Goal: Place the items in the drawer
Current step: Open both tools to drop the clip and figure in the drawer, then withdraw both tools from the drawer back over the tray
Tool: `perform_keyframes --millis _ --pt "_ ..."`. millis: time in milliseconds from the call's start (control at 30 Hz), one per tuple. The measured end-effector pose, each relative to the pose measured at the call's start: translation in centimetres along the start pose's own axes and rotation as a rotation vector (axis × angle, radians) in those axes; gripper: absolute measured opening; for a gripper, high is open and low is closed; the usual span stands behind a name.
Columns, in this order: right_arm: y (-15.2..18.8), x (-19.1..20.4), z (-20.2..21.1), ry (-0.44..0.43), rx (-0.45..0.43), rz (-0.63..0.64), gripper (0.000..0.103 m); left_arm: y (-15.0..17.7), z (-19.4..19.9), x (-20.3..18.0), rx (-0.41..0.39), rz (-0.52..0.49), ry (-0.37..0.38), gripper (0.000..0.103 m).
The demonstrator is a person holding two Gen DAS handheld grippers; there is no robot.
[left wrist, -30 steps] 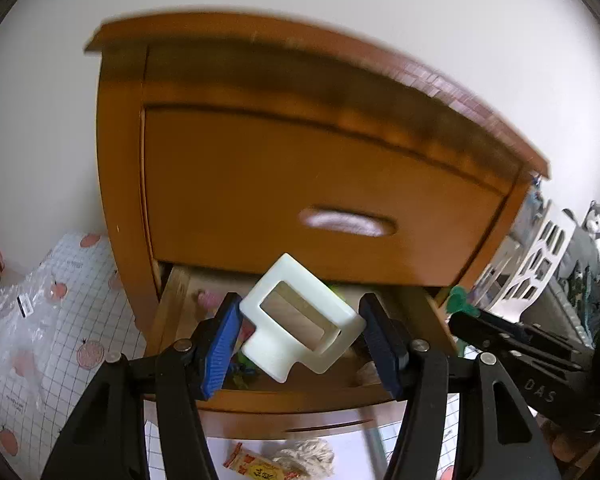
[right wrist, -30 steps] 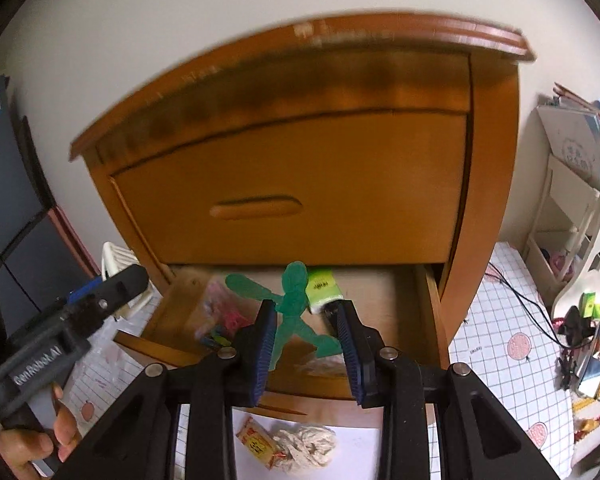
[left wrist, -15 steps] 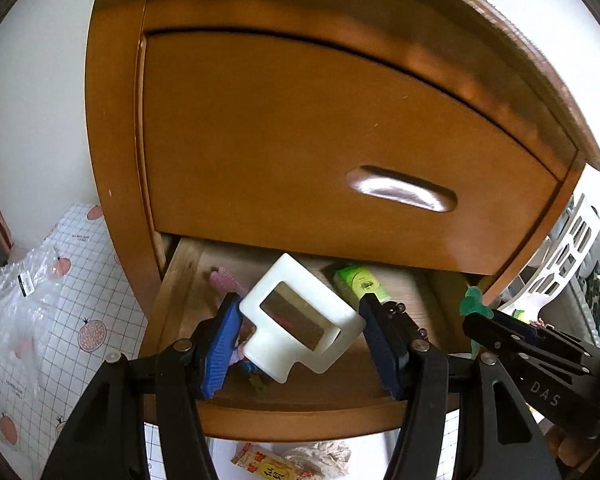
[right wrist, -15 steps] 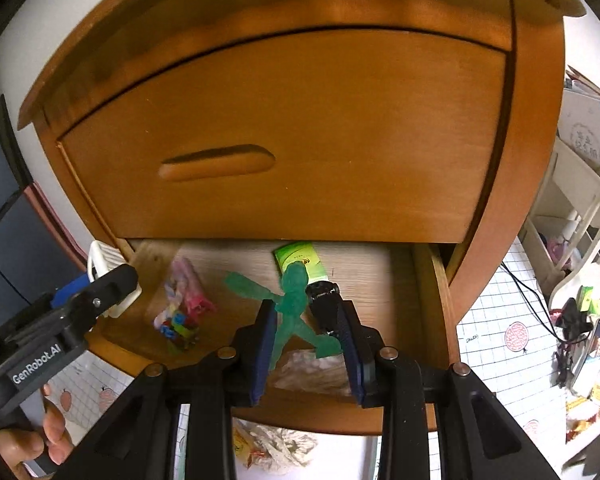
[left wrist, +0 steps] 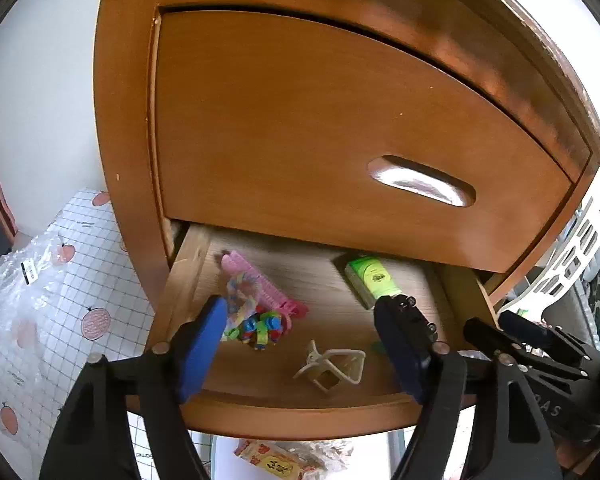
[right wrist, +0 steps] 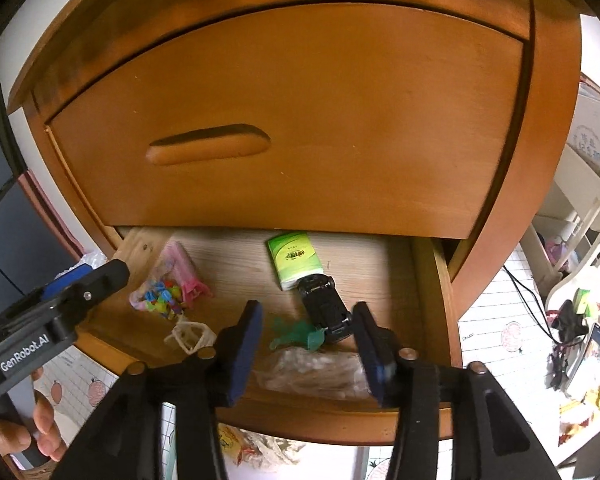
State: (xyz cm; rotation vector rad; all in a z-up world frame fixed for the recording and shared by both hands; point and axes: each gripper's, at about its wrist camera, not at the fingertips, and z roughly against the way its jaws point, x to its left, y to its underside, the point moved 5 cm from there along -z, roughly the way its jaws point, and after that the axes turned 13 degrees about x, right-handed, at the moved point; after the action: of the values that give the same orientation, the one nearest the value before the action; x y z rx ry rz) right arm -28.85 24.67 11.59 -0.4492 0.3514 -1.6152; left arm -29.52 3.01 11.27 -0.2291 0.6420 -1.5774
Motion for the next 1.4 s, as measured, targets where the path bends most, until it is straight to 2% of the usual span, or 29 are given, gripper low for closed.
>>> perform_keyframes --millis 33,133,200,233,367,400,433,533,633,967,1133,1400 --pt "0.0 0.0 0.0 -0.002 -0.001 -0.002 0.065 0.0 0.0 0.1 0.002 0.0 -0.006 0.078" --pt "0.0 -0.2 0.2 -0.006 -0.004 -0.014 0.072 -0.2 -0.1 -0.3 0.004 0.006 -0.033 0.079" --pt "0.1 -0.3 0.2 -0.011 -0.001 -0.023 0.076 -0.1 0.0 0.1 0.001 0.012 -0.045 0.085" --pt "0.1 -0.4 0.2 -0.013 0.0 -0.026 0.08 -0.1 0.1 0.3 0.0 0.014 -0.047 0.093" --pt "0.1 -0.5 0.5 -0.016 -0.007 -0.032 0.099 0.2 0.5 0.5 -0.02 0.021 -0.05 0.097" --pt "0.1 -0.6 0.5 -0.014 -0.011 -0.033 0.1 0.3 0.6 0.5 -0.022 0.02 -0.055 0.1" --pt "0.1 -0.7 0.6 -0.014 -0.013 -0.032 0.101 0.3 0.7 0.4 -0.026 0.018 -0.062 0.103" --pt "0.1 -0.9 0.6 -0.011 -0.015 -0.033 0.103 0.4 0.7 0.3 -0.051 0.004 -0.098 0.103" --pt "0.3 -1.2 0.6 -0.013 -0.02 -0.032 0.103 0.6 1.1 0.5 -0.069 0.012 -0.097 0.103" --pt "2.3 -1.2 2.1 -0.005 -0.046 0.01 0.103 3.1 4.4 0.8 -0.134 0.012 -0.029 0.103" --pt "3.8 -1.0 4.5 0.013 -0.099 0.053 0.103 4.8 7.3 1.0 -0.216 0.018 0.039 0.103" --pt "7.8 -0.3 6.8 -0.054 -0.168 0.067 0.103 9.1 9.4 -0.1 -0.253 -0.039 0.082 0.103"
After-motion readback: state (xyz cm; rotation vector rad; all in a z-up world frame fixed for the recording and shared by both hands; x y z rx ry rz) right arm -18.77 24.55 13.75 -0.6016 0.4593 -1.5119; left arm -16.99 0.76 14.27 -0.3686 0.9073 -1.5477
